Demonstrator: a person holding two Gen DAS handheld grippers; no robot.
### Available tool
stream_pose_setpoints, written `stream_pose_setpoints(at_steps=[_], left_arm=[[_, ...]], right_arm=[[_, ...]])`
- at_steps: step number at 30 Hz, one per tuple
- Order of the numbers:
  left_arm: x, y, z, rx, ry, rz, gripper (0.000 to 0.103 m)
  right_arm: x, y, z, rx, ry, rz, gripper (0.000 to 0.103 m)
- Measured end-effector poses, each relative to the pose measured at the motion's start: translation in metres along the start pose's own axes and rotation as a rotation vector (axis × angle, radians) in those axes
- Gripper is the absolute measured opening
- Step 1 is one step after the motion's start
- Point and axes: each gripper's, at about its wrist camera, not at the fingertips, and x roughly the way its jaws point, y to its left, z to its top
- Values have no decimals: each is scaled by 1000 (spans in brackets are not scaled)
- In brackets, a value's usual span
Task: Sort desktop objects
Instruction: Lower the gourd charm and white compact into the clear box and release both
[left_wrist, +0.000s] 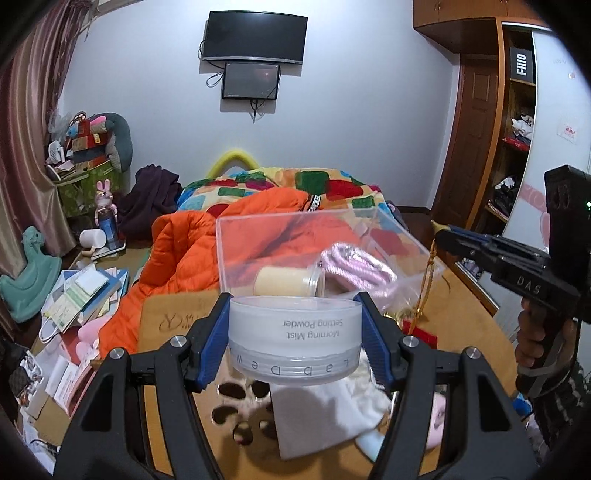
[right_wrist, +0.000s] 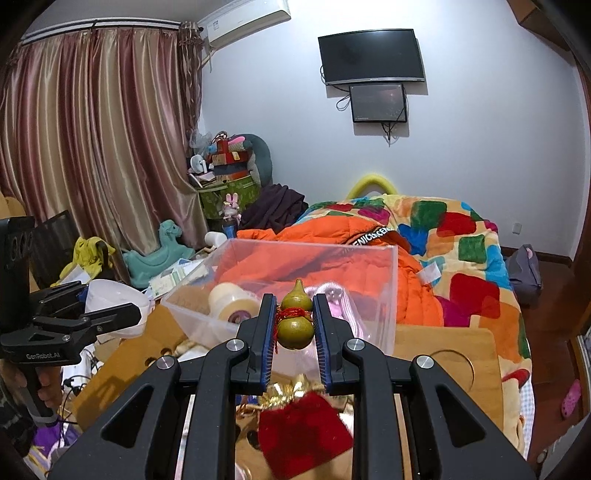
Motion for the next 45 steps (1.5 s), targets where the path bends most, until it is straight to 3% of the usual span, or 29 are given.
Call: stream_pose_setpoints(at_steps=[7, 15, 20, 28, 36, 45], left_arm=[[21, 3, 23, 0, 12, -3, 65], [64, 9, 46, -10, 50, -6, 65], [99, 12, 56, -16, 101, -2, 65], [143, 5, 50, 65, 221, 35, 65], [155, 1, 47, 108, 257, 46, 65], [153, -4, 45, 110, 265, 22, 65]], right_arm=[[20, -6, 13, 7, 2, 8, 18], [64, -21, 18, 27, 62, 14, 18], [87, -28, 14, 25, 109, 10, 18], [102, -28, 4, -20, 144, -3, 18], [123, -18, 4, -126, 256, -21, 18], [120, -16, 3, -143, 254, -67, 18]])
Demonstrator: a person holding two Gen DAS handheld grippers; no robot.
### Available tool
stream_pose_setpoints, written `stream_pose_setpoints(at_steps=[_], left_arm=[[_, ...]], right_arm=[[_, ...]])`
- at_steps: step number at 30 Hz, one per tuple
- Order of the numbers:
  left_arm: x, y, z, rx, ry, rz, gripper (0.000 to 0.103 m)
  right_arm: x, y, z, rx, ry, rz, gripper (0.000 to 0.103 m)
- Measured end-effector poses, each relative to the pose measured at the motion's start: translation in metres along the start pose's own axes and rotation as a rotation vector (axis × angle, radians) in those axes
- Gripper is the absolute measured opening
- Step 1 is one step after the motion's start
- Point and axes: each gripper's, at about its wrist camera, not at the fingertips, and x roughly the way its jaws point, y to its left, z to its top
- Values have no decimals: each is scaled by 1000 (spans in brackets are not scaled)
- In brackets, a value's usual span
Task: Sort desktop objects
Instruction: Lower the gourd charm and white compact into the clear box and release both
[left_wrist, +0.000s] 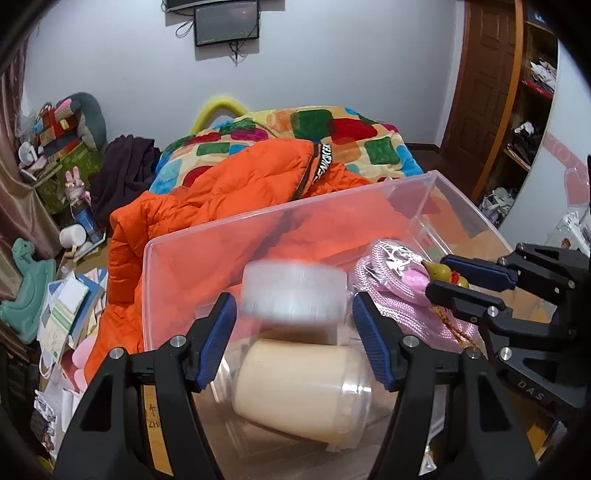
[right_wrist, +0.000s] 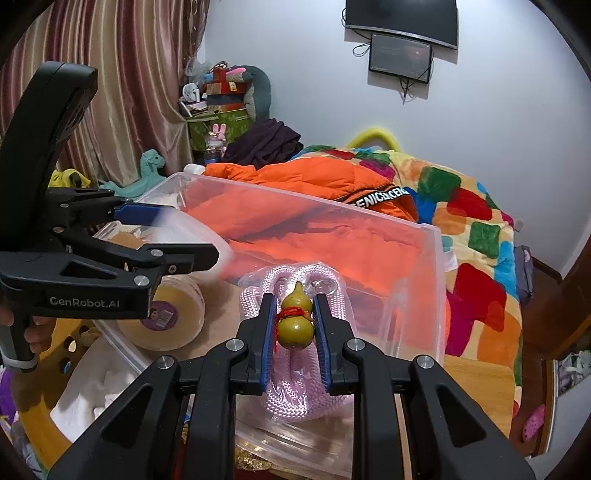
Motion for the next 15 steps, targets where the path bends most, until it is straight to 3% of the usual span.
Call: stream_pose_setpoints(at_steps=[5, 7, 12, 15], left_arm=[[-8, -8, -1, 31, -23, 16, 69], [-12, -11, -1, 38, -31, 17, 71], [-25, -12, -2, 49, -55, 26, 75], [-36, -12, -4, 49, -74, 36, 85]], right_arm=[[-3, 1, 1, -4, -1, -23, 24], [-6, 2, 0, -12, -8, -43, 34], [-18, 7, -1, -33, -36, -86, 47], [-29, 10, -2, -34, -57, -112, 60]])
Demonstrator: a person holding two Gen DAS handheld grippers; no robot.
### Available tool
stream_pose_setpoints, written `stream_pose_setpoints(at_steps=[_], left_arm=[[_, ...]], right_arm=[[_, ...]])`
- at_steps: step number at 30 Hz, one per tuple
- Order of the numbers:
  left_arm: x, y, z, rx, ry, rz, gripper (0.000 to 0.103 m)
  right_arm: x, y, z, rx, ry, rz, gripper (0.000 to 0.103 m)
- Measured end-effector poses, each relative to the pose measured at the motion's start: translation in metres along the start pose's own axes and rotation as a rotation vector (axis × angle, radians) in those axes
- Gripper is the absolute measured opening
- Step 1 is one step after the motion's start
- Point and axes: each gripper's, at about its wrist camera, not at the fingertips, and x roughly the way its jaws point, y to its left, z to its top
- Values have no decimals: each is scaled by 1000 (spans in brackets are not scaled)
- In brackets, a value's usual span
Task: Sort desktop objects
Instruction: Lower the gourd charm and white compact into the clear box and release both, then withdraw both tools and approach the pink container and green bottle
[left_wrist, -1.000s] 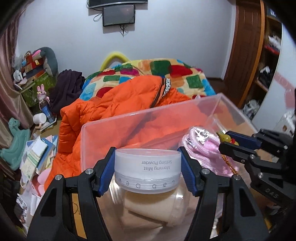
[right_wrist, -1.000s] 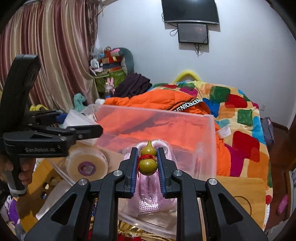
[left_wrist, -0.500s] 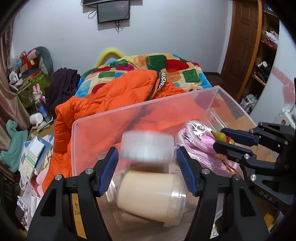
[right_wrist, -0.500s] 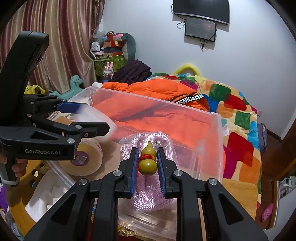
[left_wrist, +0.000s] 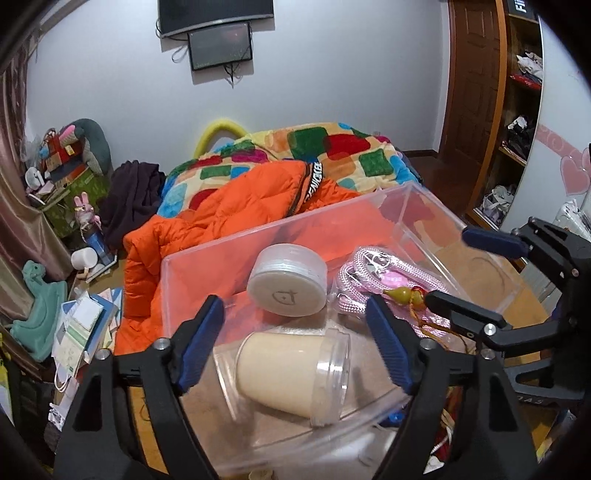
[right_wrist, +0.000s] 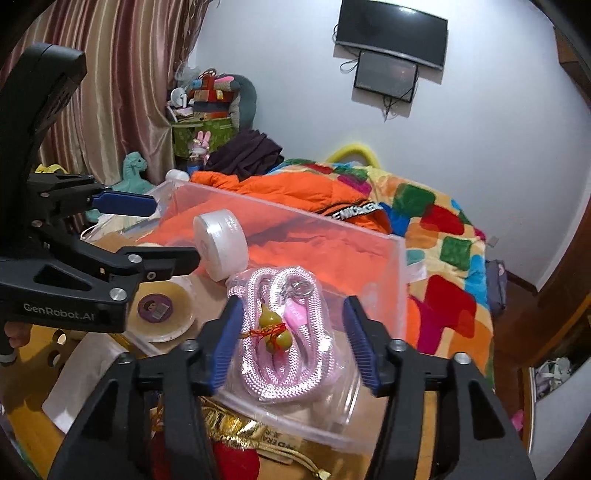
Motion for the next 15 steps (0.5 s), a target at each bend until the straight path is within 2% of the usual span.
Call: stream_pose_setpoints(at_steps=[1, 2, 6, 15], left_arm=[[-5, 0, -1, -3, -9, 8, 91], [-10, 1, -1, -5, -17, 12, 93], [-32, 4, -6, -15, -38, 18, 94], [-91, -1, -38, -29, -97, 25, 98]], right_arm=[[-5, 0, 0, 0, -13, -12, 64], [-10, 1, 0, 0, -23, -22, 66], [-31, 2, -1, 9, -60, -52, 82], [-88, -4, -21, 73, -106, -49, 87]])
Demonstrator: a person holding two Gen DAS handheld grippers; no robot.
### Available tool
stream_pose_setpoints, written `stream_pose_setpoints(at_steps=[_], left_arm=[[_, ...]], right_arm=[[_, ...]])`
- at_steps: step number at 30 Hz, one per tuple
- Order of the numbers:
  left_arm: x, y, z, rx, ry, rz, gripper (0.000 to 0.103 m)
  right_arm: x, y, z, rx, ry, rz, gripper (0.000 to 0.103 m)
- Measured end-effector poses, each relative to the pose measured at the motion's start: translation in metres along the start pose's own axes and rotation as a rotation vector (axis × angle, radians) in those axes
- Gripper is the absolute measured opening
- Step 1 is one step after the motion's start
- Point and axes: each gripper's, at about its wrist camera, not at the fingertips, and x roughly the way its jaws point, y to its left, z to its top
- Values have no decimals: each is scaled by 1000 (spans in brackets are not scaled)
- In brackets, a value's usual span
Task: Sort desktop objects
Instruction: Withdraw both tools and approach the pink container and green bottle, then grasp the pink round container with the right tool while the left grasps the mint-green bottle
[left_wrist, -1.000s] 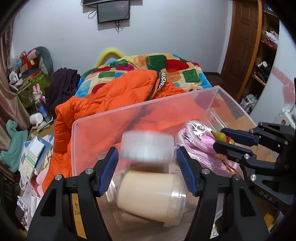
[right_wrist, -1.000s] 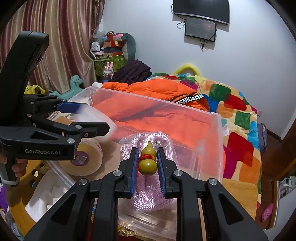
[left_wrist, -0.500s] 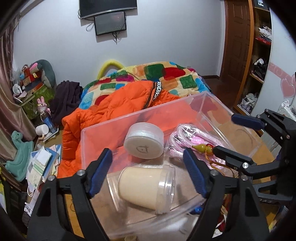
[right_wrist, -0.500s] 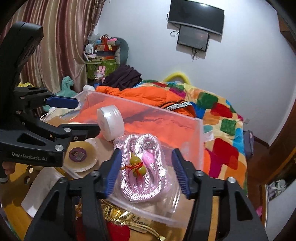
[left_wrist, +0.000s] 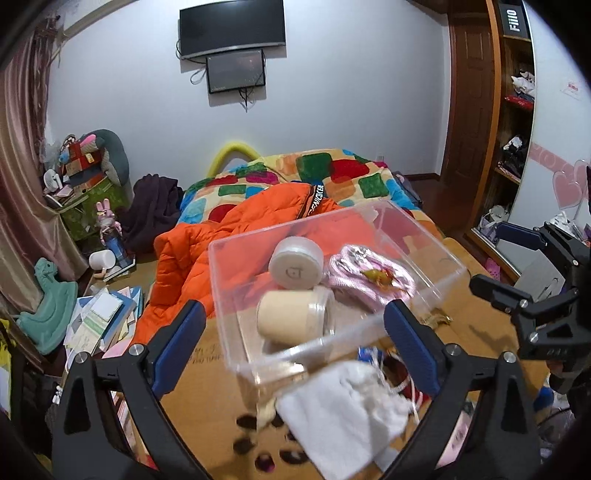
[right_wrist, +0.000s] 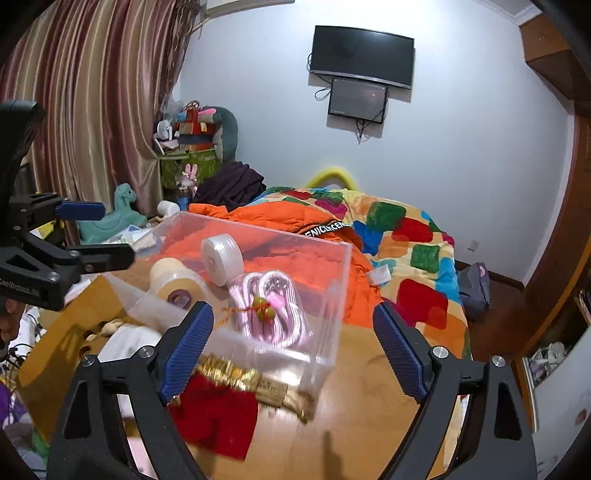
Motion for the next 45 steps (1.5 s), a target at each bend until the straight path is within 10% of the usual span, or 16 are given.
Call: stream_pose_setpoints(at_steps=[13, 27, 45], left_arm=[[-34, -26, -93, -17, 15, 12, 99], [-44, -20, -161, -126, 86, -29, 99], [-28, -54, -163, -45, 89, -91, 99]], right_arm=[[-51, 7, -74, 45, 0, 4, 94], [-42, 62, -115, -22, 53, 197, 94], [-2, 90, -115, -135, 157, 276, 60]])
